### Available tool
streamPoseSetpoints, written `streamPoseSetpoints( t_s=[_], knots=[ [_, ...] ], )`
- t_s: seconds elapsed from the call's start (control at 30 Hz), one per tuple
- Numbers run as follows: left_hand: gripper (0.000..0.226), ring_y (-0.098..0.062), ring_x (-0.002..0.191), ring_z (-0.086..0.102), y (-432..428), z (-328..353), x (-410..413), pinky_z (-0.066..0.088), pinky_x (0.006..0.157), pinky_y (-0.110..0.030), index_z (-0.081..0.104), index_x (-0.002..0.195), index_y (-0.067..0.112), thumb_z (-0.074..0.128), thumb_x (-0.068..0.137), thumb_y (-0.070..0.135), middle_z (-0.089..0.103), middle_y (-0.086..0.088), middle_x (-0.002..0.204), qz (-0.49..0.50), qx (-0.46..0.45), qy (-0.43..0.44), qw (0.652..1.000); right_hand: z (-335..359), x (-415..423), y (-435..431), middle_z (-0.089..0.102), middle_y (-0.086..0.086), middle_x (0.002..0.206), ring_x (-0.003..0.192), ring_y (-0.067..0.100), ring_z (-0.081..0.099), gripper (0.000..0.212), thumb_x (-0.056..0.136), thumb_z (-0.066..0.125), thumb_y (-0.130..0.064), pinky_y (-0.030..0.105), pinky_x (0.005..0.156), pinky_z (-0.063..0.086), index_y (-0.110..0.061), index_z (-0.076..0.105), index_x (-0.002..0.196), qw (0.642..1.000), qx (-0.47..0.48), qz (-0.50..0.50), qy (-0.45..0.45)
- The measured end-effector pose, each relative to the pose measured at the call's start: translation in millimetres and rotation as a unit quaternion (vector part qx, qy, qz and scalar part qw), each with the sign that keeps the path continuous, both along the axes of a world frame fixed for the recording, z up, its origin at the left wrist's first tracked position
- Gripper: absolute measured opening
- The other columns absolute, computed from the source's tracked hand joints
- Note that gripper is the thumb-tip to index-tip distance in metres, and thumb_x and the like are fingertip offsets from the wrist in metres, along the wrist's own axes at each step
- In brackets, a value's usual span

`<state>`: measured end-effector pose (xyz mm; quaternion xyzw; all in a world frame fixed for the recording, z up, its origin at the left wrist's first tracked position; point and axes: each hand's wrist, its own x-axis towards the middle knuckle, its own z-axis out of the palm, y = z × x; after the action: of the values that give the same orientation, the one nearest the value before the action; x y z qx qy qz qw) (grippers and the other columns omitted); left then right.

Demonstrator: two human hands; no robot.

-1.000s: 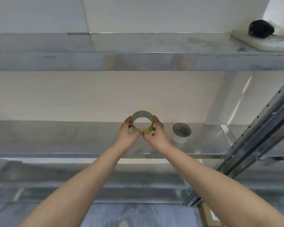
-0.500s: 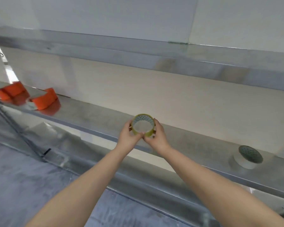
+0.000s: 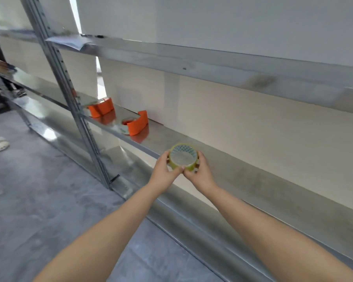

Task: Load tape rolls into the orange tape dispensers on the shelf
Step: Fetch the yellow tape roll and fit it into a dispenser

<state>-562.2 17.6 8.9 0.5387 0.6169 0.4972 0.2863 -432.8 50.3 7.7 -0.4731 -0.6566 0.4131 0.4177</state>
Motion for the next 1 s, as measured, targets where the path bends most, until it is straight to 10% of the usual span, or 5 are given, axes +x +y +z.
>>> streamPoseSetpoints(
  t_s=[0.17, 0.4, 1.0],
  knots=[
    [0.047, -0.003, 0.107, 0.052, 11, -6, -59, 0.037, 0.086, -0.002, 0.046, 0.11, 0.042, 0.07, 0.079, 0.016, 0.055, 0.018, 0.11, 0.033, 0.006, -0.023, 0.999, -4, -60, 24, 0.055, 0.004, 0.126, 0.12, 0.025, 0.05, 0.062, 0.068, 0.073, -0.011, 0.05, 0.1, 0.045, -0.033, 0.044, 0.118, 0.998, 0.008, 0.059, -0.004],
    [0.06, -0.011, 0.118, 0.047, 49, -12, -134, 0.036, 0.102, -0.025, 0.043, 0.132, 0.02, 0.07, 0.08, 0.01, 0.051, 0.001, 0.131, 0.036, -0.024, -0.033, 0.999, -20, -141, 86, 0.056, 0.007, 0.128, 0.121, 0.022, 0.05, 0.072, 0.064, 0.078, -0.01, 0.046, 0.103, 0.043, -0.018, 0.045, 0.128, 0.993, 0.007, 0.115, -0.021],
    [0.056, -0.01, 0.114, 0.048, 174, -18, -343, 0.036, 0.097, -0.019, 0.045, 0.133, 0.014, 0.068, 0.082, 0.009, 0.052, 0.002, 0.129, 0.151, -0.033, -0.041, 0.987, -21, -360, 227, 0.059, 0.013, 0.122, 0.115, 0.025, 0.055, 0.064, 0.068, 0.078, -0.01, 0.043, 0.102, 0.044, -0.005, 0.047, 0.124, 0.978, 0.02, 0.205, -0.043]
  ],
)
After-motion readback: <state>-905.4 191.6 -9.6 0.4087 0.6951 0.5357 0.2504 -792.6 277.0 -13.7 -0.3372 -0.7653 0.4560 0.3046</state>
